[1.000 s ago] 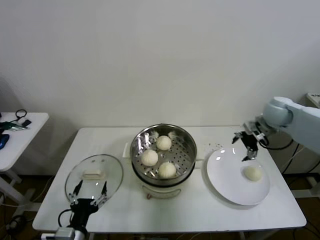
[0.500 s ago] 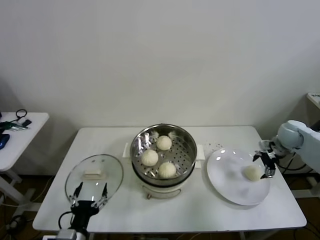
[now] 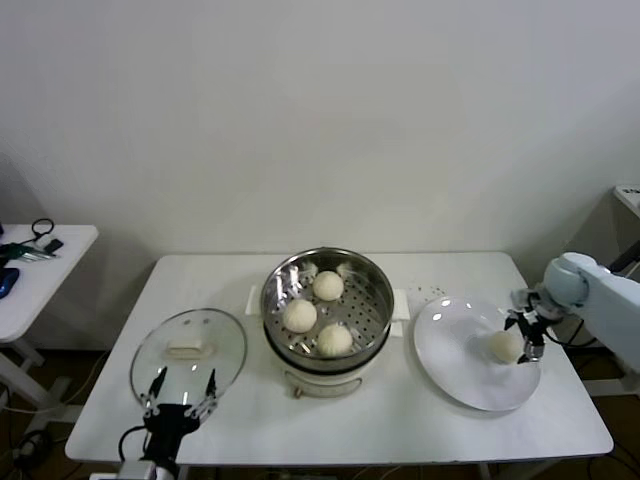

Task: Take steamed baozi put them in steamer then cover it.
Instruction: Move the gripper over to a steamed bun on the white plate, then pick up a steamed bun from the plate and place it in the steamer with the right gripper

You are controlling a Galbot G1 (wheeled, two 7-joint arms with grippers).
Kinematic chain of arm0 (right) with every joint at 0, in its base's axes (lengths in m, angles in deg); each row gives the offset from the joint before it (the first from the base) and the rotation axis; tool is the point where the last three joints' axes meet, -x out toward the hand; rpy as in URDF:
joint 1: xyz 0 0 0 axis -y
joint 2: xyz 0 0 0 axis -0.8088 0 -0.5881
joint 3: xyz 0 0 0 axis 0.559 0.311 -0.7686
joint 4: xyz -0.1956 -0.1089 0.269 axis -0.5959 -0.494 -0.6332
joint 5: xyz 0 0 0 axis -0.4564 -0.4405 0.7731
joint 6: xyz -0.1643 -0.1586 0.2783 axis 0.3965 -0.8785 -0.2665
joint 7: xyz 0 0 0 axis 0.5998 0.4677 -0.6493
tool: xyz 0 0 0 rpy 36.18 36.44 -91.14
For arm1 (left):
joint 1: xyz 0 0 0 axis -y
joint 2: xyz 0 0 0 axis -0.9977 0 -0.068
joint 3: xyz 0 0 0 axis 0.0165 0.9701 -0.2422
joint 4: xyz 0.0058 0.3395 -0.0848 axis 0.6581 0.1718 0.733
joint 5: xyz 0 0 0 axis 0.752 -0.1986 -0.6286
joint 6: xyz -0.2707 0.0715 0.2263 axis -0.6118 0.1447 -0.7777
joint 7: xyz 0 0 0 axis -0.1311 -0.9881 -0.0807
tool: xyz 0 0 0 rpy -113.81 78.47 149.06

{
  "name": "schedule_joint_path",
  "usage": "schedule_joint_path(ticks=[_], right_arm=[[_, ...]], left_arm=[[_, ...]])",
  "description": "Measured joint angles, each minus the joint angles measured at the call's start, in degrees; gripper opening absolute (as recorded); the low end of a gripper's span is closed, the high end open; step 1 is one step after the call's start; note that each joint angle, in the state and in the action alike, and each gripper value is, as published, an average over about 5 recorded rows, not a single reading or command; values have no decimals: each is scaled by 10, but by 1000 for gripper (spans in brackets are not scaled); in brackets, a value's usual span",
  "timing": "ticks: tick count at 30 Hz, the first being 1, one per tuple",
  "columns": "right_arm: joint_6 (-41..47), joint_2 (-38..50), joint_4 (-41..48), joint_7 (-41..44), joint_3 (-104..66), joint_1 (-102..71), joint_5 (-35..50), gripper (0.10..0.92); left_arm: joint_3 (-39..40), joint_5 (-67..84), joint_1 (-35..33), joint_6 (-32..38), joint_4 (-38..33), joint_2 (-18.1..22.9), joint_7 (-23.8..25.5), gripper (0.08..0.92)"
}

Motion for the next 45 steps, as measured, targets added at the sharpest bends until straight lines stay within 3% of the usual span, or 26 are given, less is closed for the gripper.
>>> schedule_joint_path(ticks=[6,15,24,33,45], right_arm=[[-4,-14,12,3,-4,-4,-6,814],[-7,-16,17,9,-6,-6,-5,702],[9,-2,3,7,9,10,32,680],[39,6,-44,-7,97,115,124,679],[94,-61,-109,-58,269,330,325,687]], left_arm=[[0,-1,-3,1,1,0,0,823],[-1,-1,-2,-1,1,1,-8,823],[3,0,1,-8,1,0,-9,823],[10,4,19,-18,5,-5,-9,823],[24,6,30,-16,16,-6,-2,823]])
